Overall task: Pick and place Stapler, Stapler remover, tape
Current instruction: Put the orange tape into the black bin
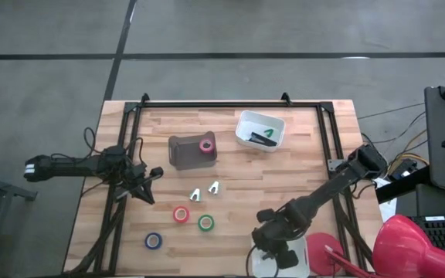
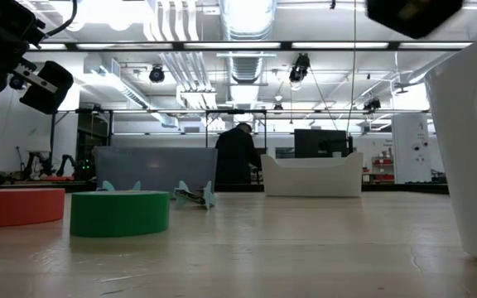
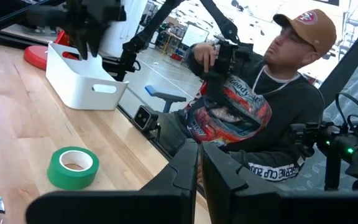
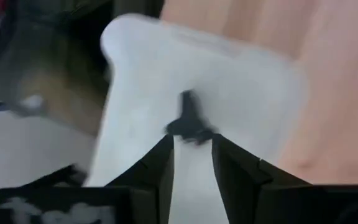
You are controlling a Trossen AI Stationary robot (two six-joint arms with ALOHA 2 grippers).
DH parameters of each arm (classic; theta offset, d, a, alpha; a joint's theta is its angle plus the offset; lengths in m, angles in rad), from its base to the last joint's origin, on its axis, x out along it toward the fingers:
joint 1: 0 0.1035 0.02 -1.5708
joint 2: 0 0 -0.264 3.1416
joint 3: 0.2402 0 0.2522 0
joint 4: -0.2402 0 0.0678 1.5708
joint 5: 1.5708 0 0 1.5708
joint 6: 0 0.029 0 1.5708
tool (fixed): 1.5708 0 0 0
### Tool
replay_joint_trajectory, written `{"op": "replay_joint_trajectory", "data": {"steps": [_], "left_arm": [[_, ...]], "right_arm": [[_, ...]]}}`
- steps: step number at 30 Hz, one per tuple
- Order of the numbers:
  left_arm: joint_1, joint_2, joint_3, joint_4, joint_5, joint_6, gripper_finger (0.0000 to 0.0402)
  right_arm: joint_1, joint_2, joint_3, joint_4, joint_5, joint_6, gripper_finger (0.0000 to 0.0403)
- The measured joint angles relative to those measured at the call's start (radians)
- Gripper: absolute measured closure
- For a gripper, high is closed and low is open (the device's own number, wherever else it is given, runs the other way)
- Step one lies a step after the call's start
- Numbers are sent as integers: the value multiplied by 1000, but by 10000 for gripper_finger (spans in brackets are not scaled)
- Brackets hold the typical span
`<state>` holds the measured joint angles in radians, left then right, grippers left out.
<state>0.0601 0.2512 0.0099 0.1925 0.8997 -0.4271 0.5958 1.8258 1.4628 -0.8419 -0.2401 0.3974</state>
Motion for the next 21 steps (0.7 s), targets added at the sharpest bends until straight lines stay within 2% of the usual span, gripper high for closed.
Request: {"op": "replay_joint_trajectory", "data": {"steps": [5, 7, 11, 15, 21], "left_arm": [[0, 0, 0, 0, 0, 0, 378], [0, 0, 0, 0, 0, 0, 378], [0, 0, 0, -6, 0, 0, 378], [0, 0, 0, -10, 0, 0, 378], [0, 0, 0, -13, 0, 0, 378]], "right_arm": [[-15, -62, -3, -1, 249, -159, 328], [-37, -92, -11, 12, 298, -225, 350], [-118, -140, -48, 127, 289, -355, 389], [-212, -196, -127, 257, 209, -437, 394], [-327, -316, -309, 439, 198, -461, 394]]}}
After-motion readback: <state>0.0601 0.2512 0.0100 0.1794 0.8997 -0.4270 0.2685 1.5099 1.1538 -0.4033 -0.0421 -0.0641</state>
